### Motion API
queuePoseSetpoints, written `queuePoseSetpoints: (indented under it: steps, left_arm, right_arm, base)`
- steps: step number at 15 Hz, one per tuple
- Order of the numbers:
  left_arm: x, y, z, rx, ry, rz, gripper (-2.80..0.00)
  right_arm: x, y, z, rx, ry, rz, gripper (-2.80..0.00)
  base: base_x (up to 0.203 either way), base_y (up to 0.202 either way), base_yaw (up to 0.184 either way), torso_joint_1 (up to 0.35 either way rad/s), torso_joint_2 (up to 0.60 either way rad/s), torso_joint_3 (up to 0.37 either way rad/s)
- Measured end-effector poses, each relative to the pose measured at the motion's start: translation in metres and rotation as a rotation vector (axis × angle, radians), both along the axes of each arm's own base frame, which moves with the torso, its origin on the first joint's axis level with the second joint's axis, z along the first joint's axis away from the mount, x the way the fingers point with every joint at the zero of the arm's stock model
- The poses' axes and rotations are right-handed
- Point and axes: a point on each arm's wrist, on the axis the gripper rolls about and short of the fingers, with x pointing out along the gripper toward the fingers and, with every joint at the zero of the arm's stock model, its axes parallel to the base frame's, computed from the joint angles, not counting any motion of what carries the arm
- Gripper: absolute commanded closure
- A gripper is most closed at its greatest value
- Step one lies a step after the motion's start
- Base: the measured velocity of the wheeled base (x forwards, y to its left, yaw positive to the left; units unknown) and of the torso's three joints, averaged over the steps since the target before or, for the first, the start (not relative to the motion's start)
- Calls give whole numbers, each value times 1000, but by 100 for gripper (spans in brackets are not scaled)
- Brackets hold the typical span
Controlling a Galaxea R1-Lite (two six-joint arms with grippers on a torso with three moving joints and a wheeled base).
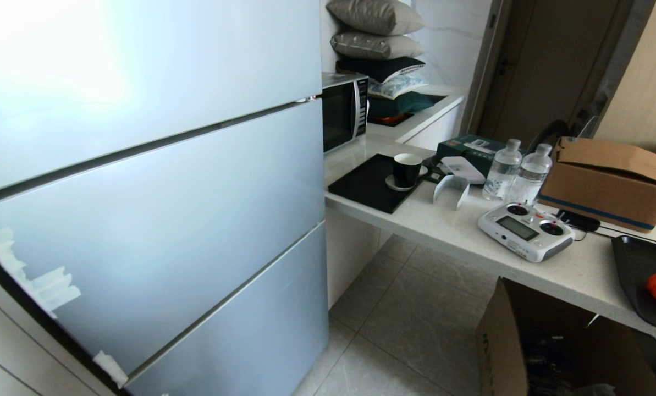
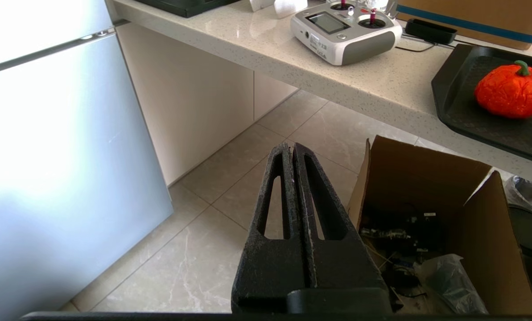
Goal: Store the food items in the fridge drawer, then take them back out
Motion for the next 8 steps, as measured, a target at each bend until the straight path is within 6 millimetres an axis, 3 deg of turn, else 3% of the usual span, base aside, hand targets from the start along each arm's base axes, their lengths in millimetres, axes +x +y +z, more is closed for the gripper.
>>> queuePoseSetpoints:
  steps: [4, 8]
  left_arm:
    - [32, 8, -3, -5, 14, -41, 0]
    - [49, 12, -11, -40, 50, -40, 0]
  right_arm:
    - [0, 0, 0, 0, 0, 0, 0]
    - [0, 0, 0, 0, 0, 0, 0]
  base:
    - [0, 0, 0, 0, 0, 0]
    - [0, 0, 0, 0, 0, 0]
